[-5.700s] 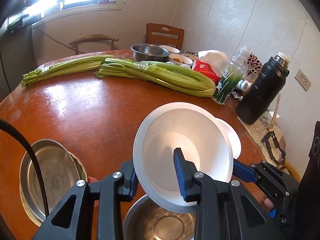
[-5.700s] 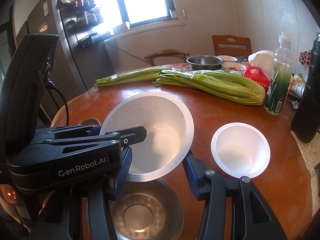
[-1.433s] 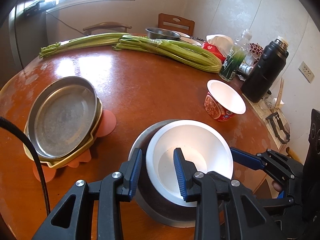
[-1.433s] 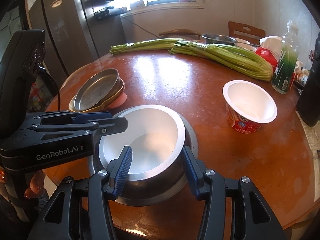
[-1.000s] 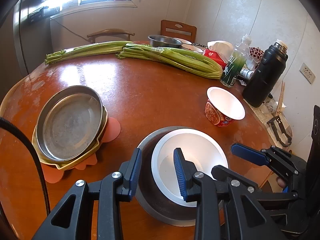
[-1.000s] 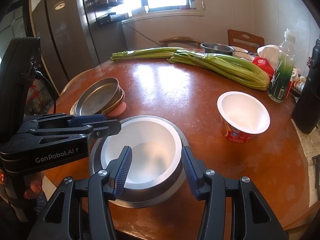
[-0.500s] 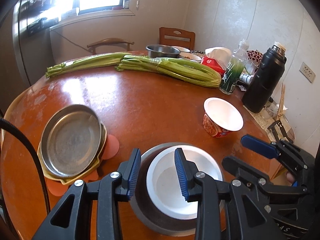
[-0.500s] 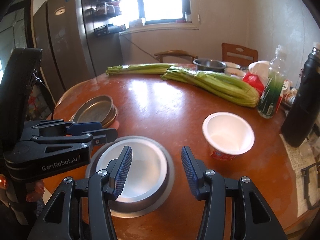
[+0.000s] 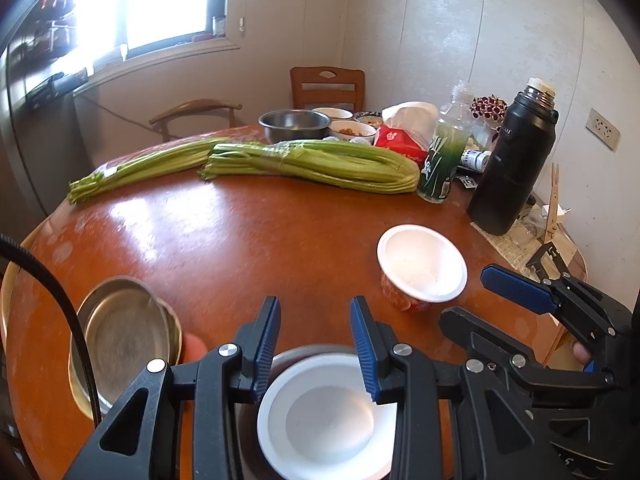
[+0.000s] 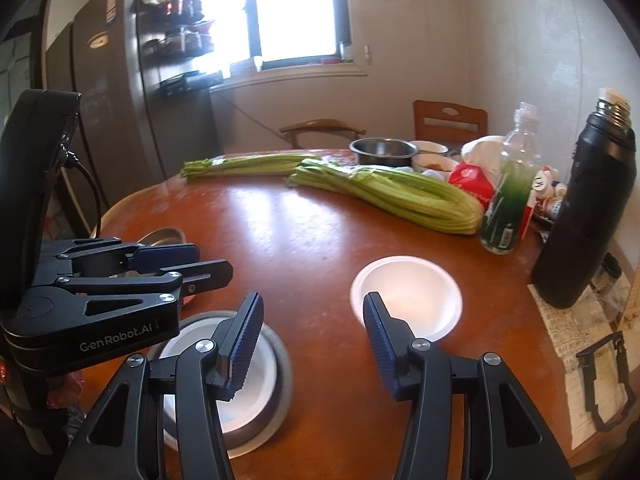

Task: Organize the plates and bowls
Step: 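Move the left tool to the second white red-printed bowl, then close the left tool on the second white bowl's rim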

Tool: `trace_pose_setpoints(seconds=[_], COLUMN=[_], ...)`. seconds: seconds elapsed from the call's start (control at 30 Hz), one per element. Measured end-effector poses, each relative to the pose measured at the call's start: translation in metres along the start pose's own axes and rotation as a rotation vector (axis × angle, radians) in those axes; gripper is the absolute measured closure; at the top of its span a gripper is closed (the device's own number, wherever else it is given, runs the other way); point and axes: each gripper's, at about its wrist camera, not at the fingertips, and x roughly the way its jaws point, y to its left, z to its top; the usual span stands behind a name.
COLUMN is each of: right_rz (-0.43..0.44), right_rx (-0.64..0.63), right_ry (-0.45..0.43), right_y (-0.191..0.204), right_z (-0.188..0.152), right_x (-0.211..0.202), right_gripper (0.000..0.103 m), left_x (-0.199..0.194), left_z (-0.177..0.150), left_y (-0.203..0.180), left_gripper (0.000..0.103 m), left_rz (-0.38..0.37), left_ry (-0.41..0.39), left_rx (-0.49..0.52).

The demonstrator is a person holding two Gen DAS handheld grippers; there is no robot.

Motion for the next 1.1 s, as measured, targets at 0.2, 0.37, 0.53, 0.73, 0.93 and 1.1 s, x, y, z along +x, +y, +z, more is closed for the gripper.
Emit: trace_pose_setpoints(seconds=[0.2,0.37,0.53,0.73,0.93,1.1], right_rz=[-0.032,-0.065,-0.095,-0.119,-0.133,-0.116], right_rx=[0.037,0.084,0.134,0.198,0.233,0.249], right_ry=[-0.008,-0.001,0.025,0.082,0.141,0.184], right_y=[-0.02,-0.043,-0.067,-0.092,-0.107,-0.113], right_z=[0.008,0.011,0.009,-0.002,-0.012,-0.017], right_x=[0.006,0.015,0.028,0.05,0.07,0.086], right_gripper=[0.049,0.049,0.049,0.049,0.049,0.049], left_x=[0.016,0.04,0.065,0.098,0.12,0.125], left_z=[0.021,0.033,0.042,0.048,0.045,0.046], left_y=[-0.008,-0.017,-0.029,-0.04,-0.044,-0.046], left_gripper=[0.067,0.066,0.066,0.066,0.066,0.066], left_rz=[-0.023,-0.063,-0.077,-0.095,-0.107,-0.107], left_ry=[0.014,0.063,0.11,0.176,0.229,0.237], left_rx=[0.023,0.03,0.052,0.069,0.072,0.078])
